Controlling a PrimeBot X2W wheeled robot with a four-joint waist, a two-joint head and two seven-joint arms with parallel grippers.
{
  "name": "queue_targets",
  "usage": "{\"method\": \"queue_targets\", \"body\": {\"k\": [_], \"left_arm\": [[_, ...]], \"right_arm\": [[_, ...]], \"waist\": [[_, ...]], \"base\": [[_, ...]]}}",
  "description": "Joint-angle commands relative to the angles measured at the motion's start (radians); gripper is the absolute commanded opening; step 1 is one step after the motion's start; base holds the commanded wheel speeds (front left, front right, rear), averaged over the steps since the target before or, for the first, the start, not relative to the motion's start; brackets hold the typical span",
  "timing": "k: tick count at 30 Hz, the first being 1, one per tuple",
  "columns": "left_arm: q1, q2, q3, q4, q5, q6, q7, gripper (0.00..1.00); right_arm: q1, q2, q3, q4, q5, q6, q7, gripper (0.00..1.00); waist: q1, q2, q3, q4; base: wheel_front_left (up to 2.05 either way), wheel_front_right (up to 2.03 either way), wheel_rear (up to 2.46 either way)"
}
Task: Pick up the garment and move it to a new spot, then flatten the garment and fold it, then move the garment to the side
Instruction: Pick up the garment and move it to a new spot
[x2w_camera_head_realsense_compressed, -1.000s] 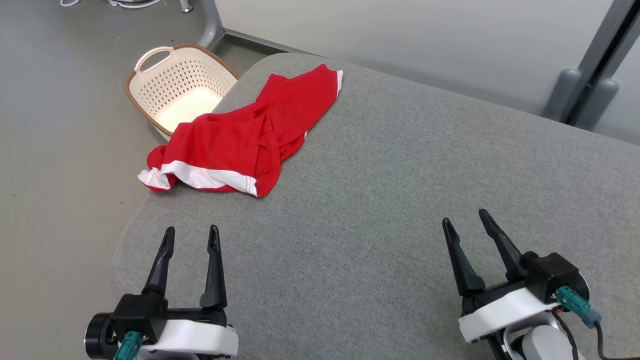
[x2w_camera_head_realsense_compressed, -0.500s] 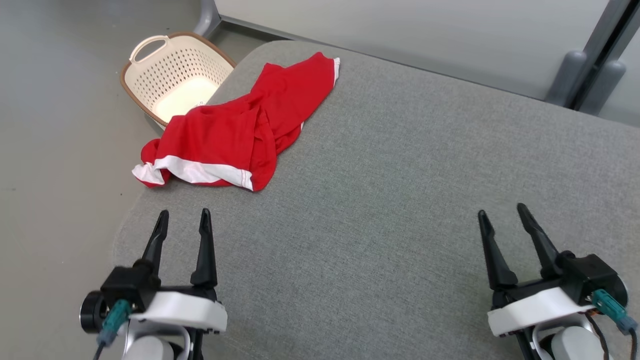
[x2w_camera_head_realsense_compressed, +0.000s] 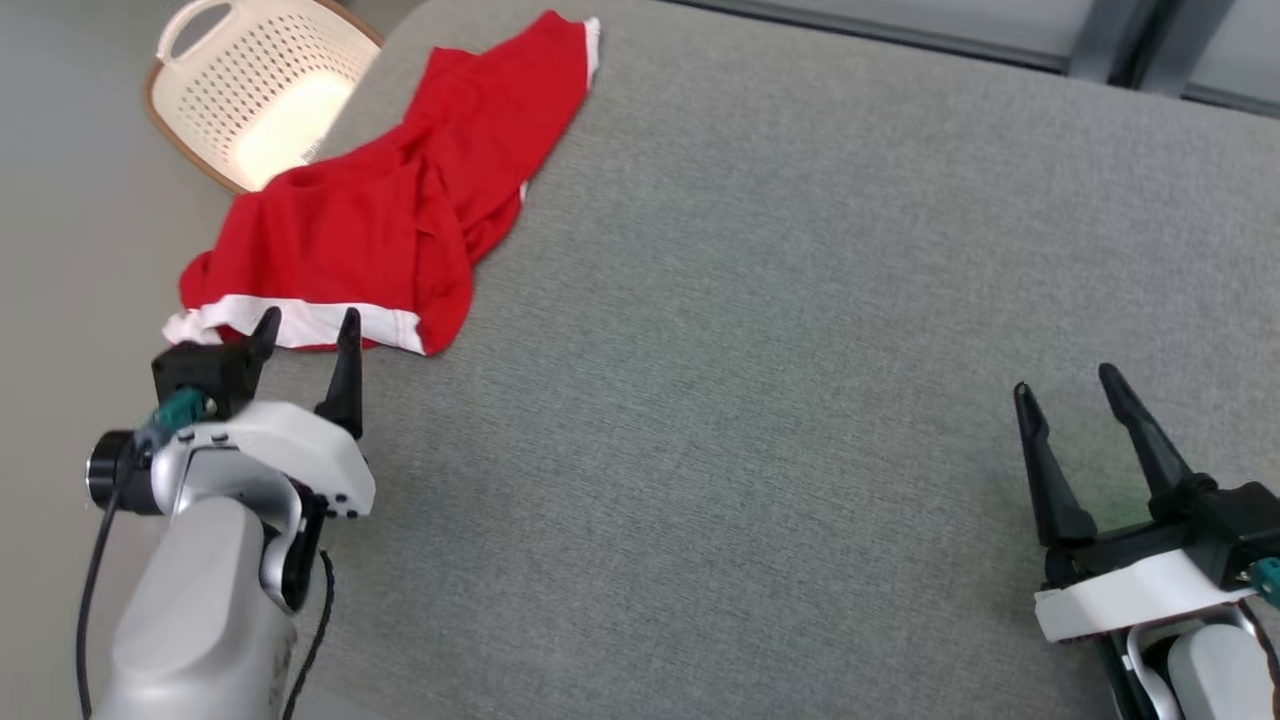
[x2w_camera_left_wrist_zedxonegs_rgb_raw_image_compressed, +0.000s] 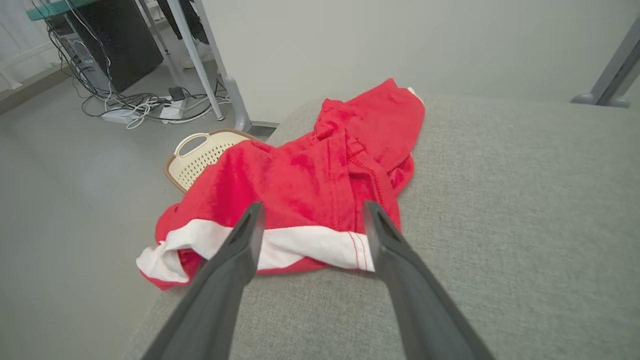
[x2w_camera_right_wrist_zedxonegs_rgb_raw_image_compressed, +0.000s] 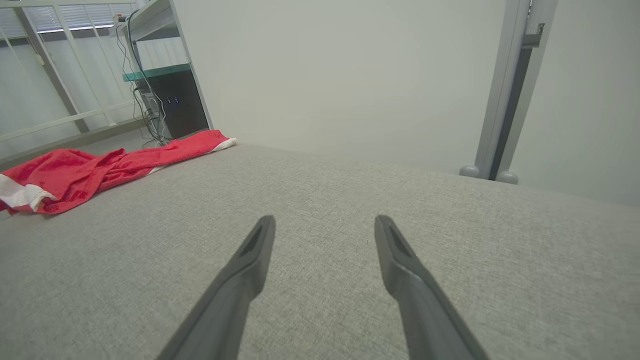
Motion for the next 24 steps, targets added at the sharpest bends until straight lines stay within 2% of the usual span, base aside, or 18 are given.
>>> {"method": "queue_targets", "body": {"k": [1,4,11,22,23,24], "left_arm": [[-0.031,0.008,-0.001,0.019,-0.006,-0.007,0.011,1.0],[-0.097,0.032,-0.014,0.091,-0.003,-0.026,0.048,1.0],[-0.208,0.06,-0.053,0.23,0.017,-0.045,0.053,1.0],[-0.324,0.051,-0.058,0.419,-0.007,-0.049,0.064,1.0],[-0.329,0.048,-0.06,0.435,-0.011,-0.052,0.071,0.49],[-0.332,0.045,-0.062,0.451,-0.016,-0.056,0.075,0.25]], "right_arm": [[-0.014,-0.01,-0.004,-0.01,-0.003,0.0,0.002,1.0],[-0.02,-0.025,-0.004,-0.027,-0.002,0.0,0.013,1.0],[-0.034,-0.048,-0.012,-0.061,0.001,0.0,0.027,1.0],[-0.033,-0.067,-0.02,-0.084,-0.006,-0.001,0.04,1.0],[-0.033,-0.067,-0.019,-0.083,-0.007,-0.001,0.041,1.0],[-0.031,-0.067,-0.016,-0.081,-0.008,-0.001,0.041,1.0]], "waist": [[0.0,0.0,0.035,-0.029],[0.0,0.0,0.068,-0.05],[0.0,0.0,0.122,-0.092],[0.0,0.0,0.181,-0.122],[0.0,0.0,0.182,-0.122],[0.0,0.0,0.182,-0.124]], "base": [[0.0,0.0,0.0],[0.0,0.0,0.0],[0.0,0.0,0.0],[0.0,0.0,0.0],[0.0,0.0,0.0],[0.0,0.0,0.0]]}}
